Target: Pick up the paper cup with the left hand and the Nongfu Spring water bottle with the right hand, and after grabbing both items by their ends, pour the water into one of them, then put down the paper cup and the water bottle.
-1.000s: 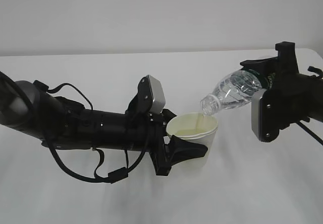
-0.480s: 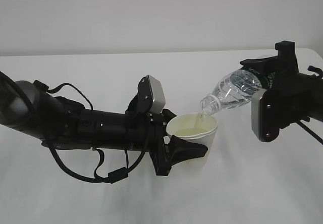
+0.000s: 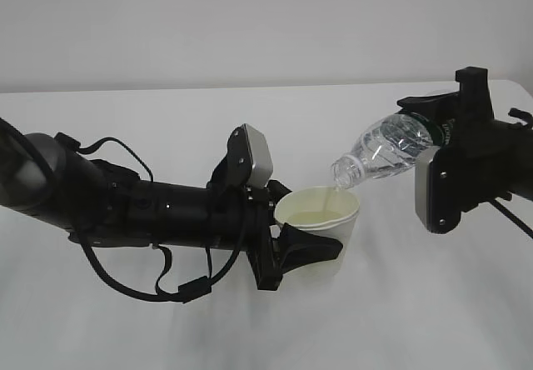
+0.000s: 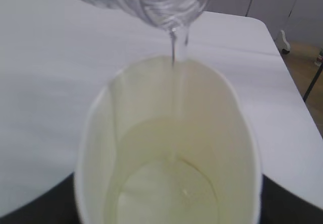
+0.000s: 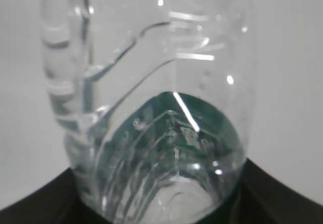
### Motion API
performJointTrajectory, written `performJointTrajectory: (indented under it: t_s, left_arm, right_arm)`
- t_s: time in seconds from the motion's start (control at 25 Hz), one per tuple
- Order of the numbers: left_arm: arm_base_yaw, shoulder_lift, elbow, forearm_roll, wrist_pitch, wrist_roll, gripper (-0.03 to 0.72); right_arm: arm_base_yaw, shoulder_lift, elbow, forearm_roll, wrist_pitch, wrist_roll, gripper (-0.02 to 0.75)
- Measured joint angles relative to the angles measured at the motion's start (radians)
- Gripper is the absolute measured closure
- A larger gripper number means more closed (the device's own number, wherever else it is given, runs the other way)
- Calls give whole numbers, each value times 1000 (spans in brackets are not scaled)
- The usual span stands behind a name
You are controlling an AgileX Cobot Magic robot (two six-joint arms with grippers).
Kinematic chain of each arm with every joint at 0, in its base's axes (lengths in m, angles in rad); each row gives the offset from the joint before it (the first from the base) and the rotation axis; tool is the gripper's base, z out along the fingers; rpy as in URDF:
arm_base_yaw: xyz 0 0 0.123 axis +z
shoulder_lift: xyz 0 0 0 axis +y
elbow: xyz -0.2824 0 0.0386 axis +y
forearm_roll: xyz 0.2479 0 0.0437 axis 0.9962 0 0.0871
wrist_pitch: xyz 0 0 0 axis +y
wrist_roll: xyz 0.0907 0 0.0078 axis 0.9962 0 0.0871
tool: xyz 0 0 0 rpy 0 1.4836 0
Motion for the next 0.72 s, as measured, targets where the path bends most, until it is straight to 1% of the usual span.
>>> performJointTrajectory:
  t_s: [0.72]
  left_arm:
    - [0, 0, 0, 0, 0, 0, 274]
  right_arm:
    - [0, 0, 0, 1, -2, -1, 293]
